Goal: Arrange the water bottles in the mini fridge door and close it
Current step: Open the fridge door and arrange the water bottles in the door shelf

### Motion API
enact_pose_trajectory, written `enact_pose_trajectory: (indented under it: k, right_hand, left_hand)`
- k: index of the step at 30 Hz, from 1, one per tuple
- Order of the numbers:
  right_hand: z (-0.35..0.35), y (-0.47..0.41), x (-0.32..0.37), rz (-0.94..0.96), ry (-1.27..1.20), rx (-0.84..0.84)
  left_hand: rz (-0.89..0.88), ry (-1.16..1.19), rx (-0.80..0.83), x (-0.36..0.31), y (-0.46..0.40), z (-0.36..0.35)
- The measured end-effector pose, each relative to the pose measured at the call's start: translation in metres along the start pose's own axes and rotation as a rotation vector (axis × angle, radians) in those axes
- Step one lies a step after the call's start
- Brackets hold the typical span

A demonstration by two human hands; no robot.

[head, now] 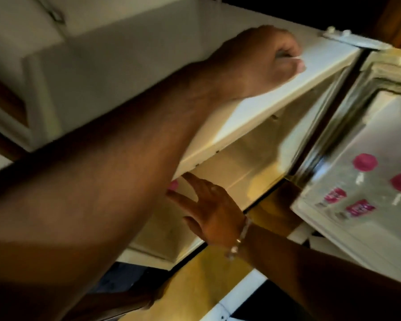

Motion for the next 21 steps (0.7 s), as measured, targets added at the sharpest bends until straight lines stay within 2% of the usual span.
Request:
enact_pose_trajectory:
  k: [2,7,9,14,17,19,21]
  right_hand:
    - [0.003,-0.030,0.007,-0.001,-0.007,0.015]
    - [0.015,-0.056,0.020,-0.005,-0.033,-0.082]
    - [0.021,-0.051,0.019,-0.039,-0.134,-0.090]
    - [0.091,0.008,-0.020,-0.211,-0.299,-0.253]
    - [0.119,0.065,-0.052,-0.350,-0.496,-0.196]
    - [0.142,0.103,-0.064,-0.404,-0.461,-0.219]
    - [0.164,0.134,-0.068,-0.461,-0.324,-0.205]
  left_hand:
    - [0.005,0.004,-0.005,0.002,0.000,0.000]
    - [0.007,0.017,-0.014,0.003,0.003,0.002]
    - [0.010,0.014,-0.011,0.002,0.003,0.003]
    - [0.022,0.018,-0.009,0.004,0.004,0.003]
    - [0.022,0.009,-0.021,0.004,0.003,0.003]
    - [0.018,0.006,-0.016,0.003,0.003,0.002]
    - [0.002,-0.005,-0.011,0.001,0.001,0.001]
Point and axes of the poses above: each hand's wrist, its own y-axis away from the middle knuckle, its own z-axis out of the back of the hand, x = y × z, the point moved 10 cm from there along -y, towards the middle knuckle, and after that the axes turned 9 degrees about x, right-handed, at the moved point
